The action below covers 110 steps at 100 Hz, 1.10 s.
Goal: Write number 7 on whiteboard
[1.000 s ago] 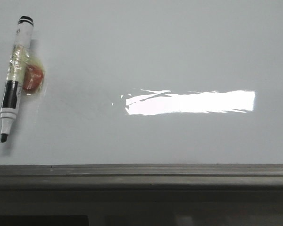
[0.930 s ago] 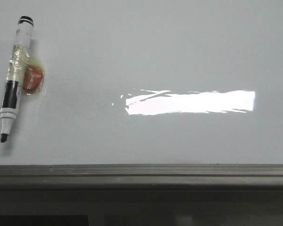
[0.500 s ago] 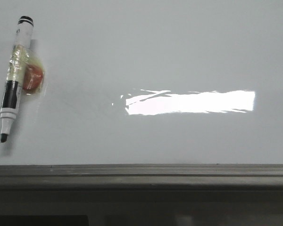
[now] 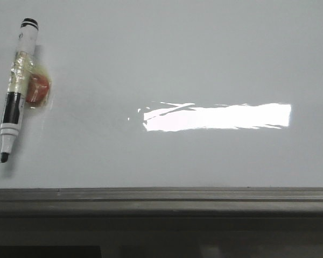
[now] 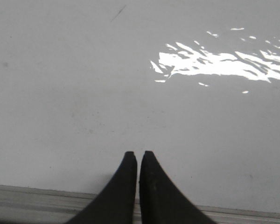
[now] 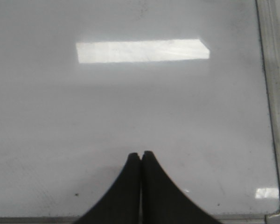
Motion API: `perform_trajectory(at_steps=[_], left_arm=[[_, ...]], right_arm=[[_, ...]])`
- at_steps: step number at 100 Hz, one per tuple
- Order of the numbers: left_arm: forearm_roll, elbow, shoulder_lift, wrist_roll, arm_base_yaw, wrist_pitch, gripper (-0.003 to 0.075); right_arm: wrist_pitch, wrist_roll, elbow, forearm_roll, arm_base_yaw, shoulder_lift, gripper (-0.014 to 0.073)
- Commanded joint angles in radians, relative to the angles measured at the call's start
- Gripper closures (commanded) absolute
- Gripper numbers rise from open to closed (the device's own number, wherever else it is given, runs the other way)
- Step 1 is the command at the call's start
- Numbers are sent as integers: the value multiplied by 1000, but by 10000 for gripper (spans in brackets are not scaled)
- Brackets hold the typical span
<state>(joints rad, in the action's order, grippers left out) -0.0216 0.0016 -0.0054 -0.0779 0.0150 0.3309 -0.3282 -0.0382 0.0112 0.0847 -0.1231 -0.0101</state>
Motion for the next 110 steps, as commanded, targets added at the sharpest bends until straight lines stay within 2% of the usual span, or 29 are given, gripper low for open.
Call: perform_trajectory(at_steps=[1,40,59,86,110], left_arm=[[-8,23,-27,0,-1,-56,741],[-5,23,-27,0,-1,-58,741],[-1,23,-27,0,-1,-103,741],[-6,23,-27,0,-1,-272,741],[-26,23,-27,-1,0,-331,741]], right_arm=[[22,6,16,4,-7,-16,647],[22,6,16,4,-7,-16,647],[36,6,16,10,-7,-16,647],[386,6,16,3,-7,-16,647],[712,6,16,-32,-7,-16,647]])
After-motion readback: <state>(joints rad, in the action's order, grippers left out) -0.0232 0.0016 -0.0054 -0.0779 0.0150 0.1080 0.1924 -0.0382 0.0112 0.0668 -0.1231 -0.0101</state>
